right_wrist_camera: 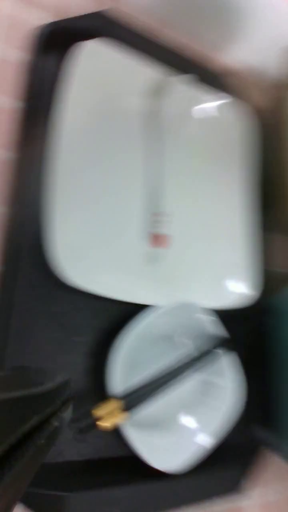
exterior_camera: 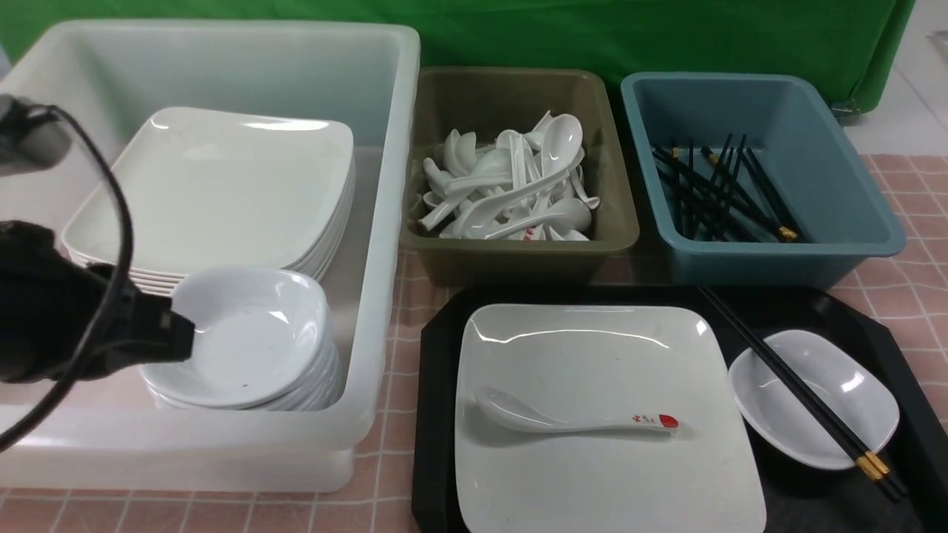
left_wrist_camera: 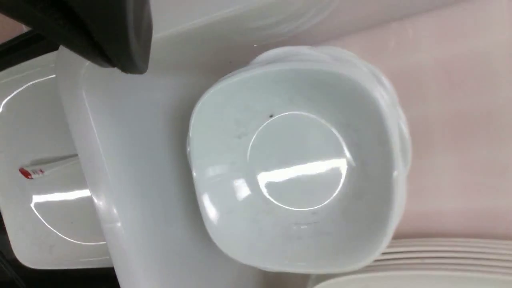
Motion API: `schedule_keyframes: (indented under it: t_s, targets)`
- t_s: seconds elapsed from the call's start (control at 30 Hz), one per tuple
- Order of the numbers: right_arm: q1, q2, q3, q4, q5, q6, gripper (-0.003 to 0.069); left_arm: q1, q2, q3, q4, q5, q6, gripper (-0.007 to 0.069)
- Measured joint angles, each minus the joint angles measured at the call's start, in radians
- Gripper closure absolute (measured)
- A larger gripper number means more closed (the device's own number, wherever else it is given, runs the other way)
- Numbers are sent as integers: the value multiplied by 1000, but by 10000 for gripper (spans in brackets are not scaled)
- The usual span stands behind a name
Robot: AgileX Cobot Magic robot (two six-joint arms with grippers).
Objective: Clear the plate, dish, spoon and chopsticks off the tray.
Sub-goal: Use the right arm to grab a pair of chopsticks from the plate
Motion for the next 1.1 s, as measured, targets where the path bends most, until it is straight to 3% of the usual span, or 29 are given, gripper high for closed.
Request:
schedule_keyframes:
  t_s: [0.17,0.33,0.43,0.53,0.57,0.6,0.67,0.73,1.1]
  targets:
    - [2,352,-196,-47,187,-111,629,-192,79,-84,1,-25,-33,634]
    - [-76,618,-333,-31,200,-195,629,-475,195,-187,62,-37,-109,636]
    - [-91,704,-393,-4,200,-239,606,-572,261,-234,104,-48,-139,636]
    - [-92,851,-486,21,202,-287,431,-688,380,-314,139,-95,-152,637]
    - [-92,859,-495,23,202,-290,419,-692,386,-322,139,-99,-152,637]
    - [-92,915,-524,26,202,-295,340,-717,426,-350,141,-124,-150,637]
    - [-92,980,-557,26,196,-296,253,-736,477,-377,144,-159,-143,637]
    - [-92,1020,-575,26,187,-296,218,-744,508,-392,146,-192,-125,637]
    - [-93,1216,-597,-103,104,-239,214,-749,593,-402,130,-290,-65,634]
